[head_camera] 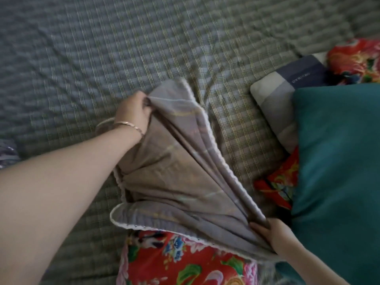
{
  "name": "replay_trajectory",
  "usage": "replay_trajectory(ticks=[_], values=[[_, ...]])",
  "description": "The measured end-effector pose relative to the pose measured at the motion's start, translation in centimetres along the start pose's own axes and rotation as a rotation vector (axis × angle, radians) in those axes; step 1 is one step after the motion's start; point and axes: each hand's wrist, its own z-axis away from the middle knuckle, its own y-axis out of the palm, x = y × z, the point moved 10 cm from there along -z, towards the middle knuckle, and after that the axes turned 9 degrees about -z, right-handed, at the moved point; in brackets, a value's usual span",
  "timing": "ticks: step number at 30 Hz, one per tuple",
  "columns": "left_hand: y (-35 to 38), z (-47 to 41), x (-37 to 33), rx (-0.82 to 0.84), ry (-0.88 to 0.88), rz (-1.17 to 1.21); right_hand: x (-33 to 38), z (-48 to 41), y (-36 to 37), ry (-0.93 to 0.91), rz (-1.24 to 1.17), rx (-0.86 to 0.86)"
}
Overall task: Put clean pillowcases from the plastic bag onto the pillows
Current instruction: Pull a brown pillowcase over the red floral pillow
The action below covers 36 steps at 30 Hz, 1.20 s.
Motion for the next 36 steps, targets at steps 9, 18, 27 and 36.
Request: replay_trajectory(ticks=[9,18,27,36], values=[[4.8,19.5,2.9,0.357,0.656,-0.123,15.1,7.4,3.9,-0.731,0.265,-0.496],[3.9,21.7,10.5,0.303,0.292,0.015,18.8,9.8,11.1,-0.982,0.638,-0.395],[2.6,21.1,12.2,0.23,-0.036,0.537,22.0,16.7,10.9,-1.256,0.255,-0.099],[7.2,38.0,14.7,1.067,0.259,0.181,11.2,17.3,21.2,-1.098,1.081,0.199]])
